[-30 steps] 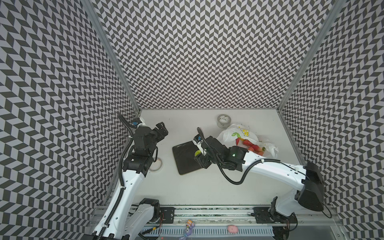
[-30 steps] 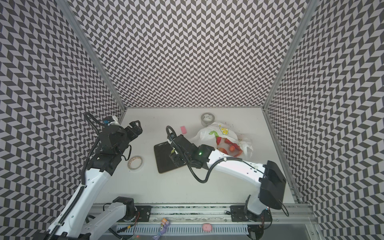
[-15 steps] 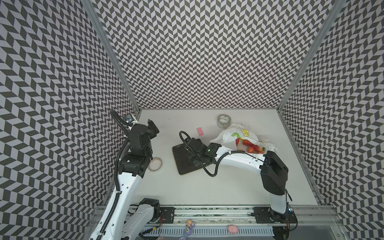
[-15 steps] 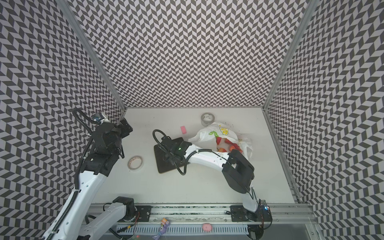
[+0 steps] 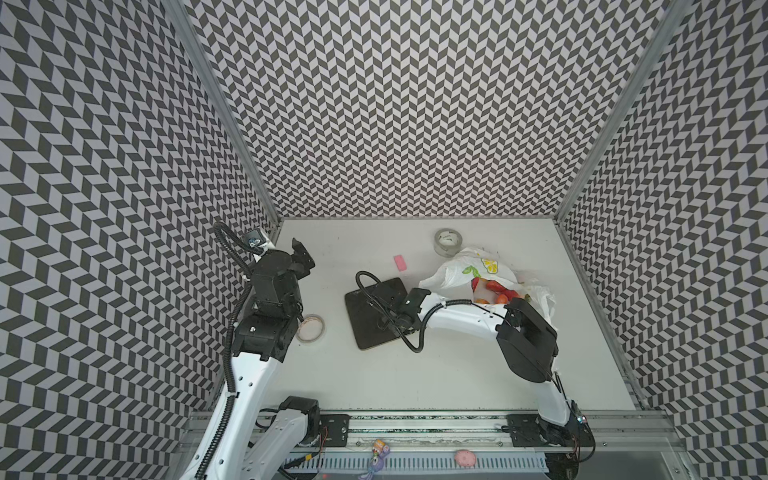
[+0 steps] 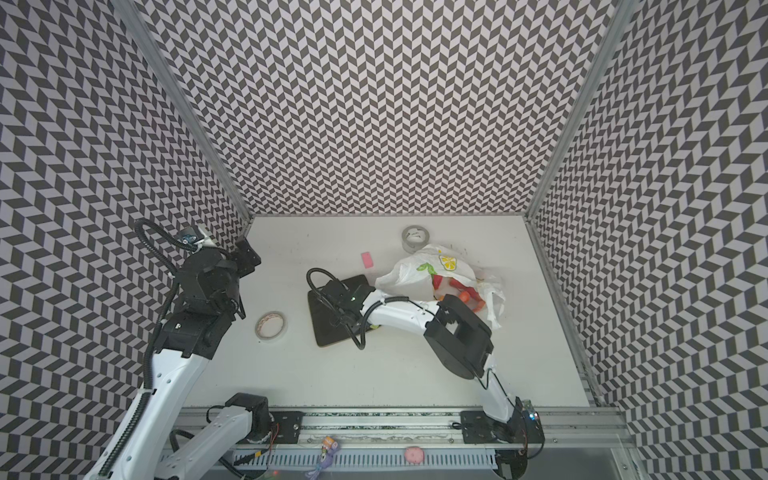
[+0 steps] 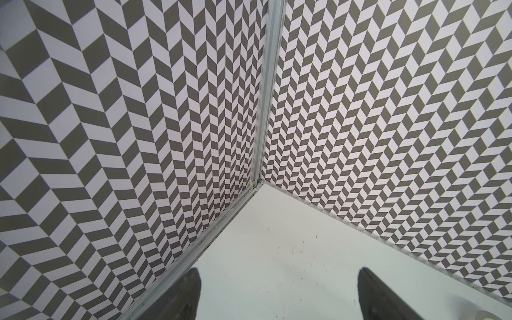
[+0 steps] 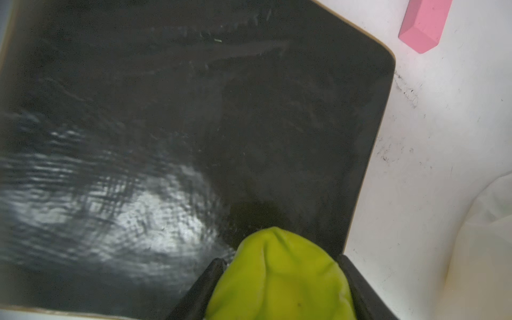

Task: Take the fake fruits out of the plastic bag
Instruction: 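Carry the green pear over the black pad with the right gripper and release it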

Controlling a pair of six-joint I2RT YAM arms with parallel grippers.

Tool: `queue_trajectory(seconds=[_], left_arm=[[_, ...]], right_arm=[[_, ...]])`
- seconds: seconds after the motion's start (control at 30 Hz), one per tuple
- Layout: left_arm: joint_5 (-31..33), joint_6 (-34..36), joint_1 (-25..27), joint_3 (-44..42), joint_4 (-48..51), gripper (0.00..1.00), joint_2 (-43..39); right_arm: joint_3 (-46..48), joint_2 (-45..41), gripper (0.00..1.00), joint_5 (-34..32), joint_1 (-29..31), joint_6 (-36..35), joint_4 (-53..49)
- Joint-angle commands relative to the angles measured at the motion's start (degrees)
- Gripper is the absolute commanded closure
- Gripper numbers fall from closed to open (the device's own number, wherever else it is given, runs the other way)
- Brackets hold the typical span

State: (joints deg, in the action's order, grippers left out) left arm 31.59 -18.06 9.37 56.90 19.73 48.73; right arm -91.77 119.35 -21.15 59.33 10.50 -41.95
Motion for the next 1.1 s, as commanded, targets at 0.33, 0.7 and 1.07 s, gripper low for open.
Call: queue_trajectory(seconds=[0.33,0.7,1.07], left_arm=[[-1.6,-1.0,0.2,0.1,-1.0,0.12,-0.2],[-3.2,-1.2,0.2,0.8,-0.5,0.12,0.4],[-3.0,-2.5,0.2,4.7,-1.9,0.12,-1.6]], right_arm=[[-0.5,2.0,0.26,1.4,-0.4,0.6,2.4],[-1.4,-5.3,0.14,9.9,-1.2,-0.3,6.5],[-10.1,-16.1,0.12,17.6,-1.2,-2.6,6.6]])
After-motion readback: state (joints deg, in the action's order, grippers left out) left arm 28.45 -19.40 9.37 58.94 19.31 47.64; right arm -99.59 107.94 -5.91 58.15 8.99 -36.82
